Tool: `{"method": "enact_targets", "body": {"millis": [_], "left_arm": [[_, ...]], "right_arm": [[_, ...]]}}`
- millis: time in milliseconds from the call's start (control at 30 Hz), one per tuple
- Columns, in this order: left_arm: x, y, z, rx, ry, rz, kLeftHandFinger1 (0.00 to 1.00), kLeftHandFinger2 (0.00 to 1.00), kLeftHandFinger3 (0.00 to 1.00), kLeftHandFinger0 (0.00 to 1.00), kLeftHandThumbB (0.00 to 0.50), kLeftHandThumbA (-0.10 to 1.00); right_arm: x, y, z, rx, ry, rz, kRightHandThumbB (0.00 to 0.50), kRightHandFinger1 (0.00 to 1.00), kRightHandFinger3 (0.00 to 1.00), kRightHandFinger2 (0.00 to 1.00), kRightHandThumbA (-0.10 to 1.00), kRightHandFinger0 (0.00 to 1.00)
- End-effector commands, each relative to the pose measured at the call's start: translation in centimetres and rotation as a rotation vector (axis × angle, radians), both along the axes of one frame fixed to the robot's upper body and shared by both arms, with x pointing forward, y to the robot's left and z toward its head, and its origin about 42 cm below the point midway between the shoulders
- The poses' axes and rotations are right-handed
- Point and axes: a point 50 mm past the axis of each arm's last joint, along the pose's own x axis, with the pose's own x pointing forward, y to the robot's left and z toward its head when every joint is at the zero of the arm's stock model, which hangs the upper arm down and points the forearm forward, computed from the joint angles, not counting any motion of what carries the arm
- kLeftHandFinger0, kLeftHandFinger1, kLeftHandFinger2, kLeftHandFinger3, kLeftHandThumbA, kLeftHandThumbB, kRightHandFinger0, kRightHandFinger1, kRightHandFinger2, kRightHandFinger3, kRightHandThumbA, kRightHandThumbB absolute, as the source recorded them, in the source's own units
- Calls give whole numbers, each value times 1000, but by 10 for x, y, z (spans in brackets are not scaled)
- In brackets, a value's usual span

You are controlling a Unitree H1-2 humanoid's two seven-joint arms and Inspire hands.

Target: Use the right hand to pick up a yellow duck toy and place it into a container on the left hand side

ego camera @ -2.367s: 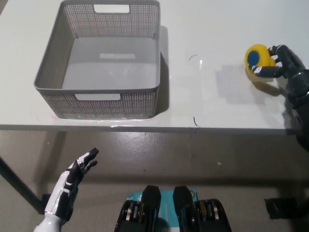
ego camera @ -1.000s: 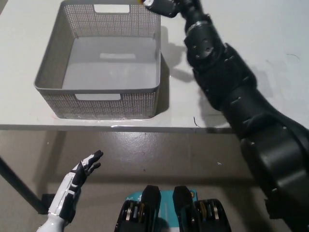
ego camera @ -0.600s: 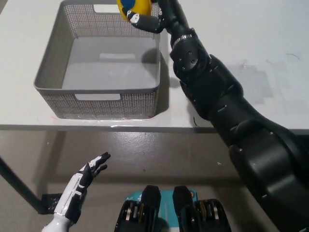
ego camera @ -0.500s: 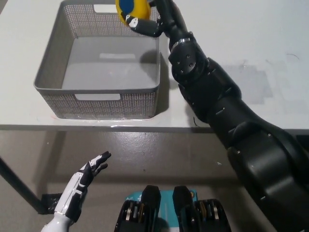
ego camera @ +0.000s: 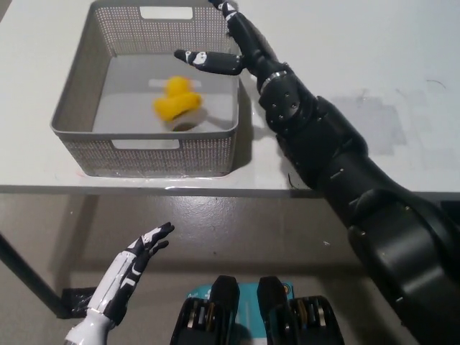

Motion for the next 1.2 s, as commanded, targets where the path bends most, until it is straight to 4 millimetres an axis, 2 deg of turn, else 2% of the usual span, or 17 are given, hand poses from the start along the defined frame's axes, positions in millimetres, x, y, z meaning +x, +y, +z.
{"method": "enact_targets", "body": {"millis": [0,167,233,333,467,567,633,667,767,833,867,900,967,1000,1100,1167], "left_arm": [[6,1,8,28,-27,-27,1000,1000,1000,1000,355,955],[7,0,8,29,-24,-30,1000,1000,1000,1000,366,955],[8,0,9,28,-27,-32,1000,1000,1000,1000,363,951],[8,1,10,29,-33,-32,1000,1000,1000,1000,365,950],[10,2,11,37,-34,-32,1000,1000,1000,1000,364,956],[10,2,12,44,-31,-31,1000,1000,1000,1000,375,966],[10,3,12,43,-36,-36,1000,1000,1000,1000,362,964],[9,3,11,44,-35,-37,1000,1000,1000,1000,356,960],[8,4,10,39,-36,-37,1000,1000,1000,1000,345,943],[6,5,8,34,-33,-30,1000,1000,1000,1000,342,933],[3,6,5,32,-27,-24,1000,1000,1000,1000,346,933],[-1,6,3,30,-24,-20,1000,1000,1000,1000,344,934],[0,6,3,30,-23,-14,1000,1000,1000,1000,345,936],[2,7,4,28,-25,-13,1000,1000,1000,1000,346,936],[-3,8,1,18,-26,0,1000,1000,1000,1000,341,952],[-12,9,-4,10,-17,7,1000,1000,1000,1000,339,952]], "right_arm": [[6,-6,27,-43,-28,46,420,1000,1000,1000,1000,1000],[8,-15,29,-56,-38,32,416,1000,1000,1000,1000,1000],[9,-20,33,-24,-47,29,434,1000,1000,1000,1000,1000],[12,-35,47,17,-92,14,421,1000,1000,1000,1000,1000],[10,-67,79,120,-197,-18,383,1000,1000,1000,1000,1000],[0,-97,101,206,-242,-38,410,1000,1000,1000,1000,1000],[-12,-120,111,252,-276,-55,413,1000,1000,1000,1000,1000],[-18,-132,113,279,-312,-54,400,1000,1000,1000,1000,1000],[-31,-154,118,297,-361,-66,389,1000,1000,1000,1000,1000],[-51,-175,116,350,-398,-78,377,1000,1000,1000,1000,1000],[-62,-181,112,359,-408,-76,386,1000,1000,1000,1000,1000],[-69,-183,109,362,-408,-71,391,1000,1000,1000,1000,1000],[-87,-190,105,378,-429,-57,349,1000,1000,1000,1000,1000],[-91,-191,105,381,-438,-49,344,1000,1000,1000,1000,1000],[-143,-186,82,452,-475,8,381,1000,1000,1000,1000,1000],[-159,-182,71,492,-475,29,383,1000,1000,1000,1000,1000]]}}
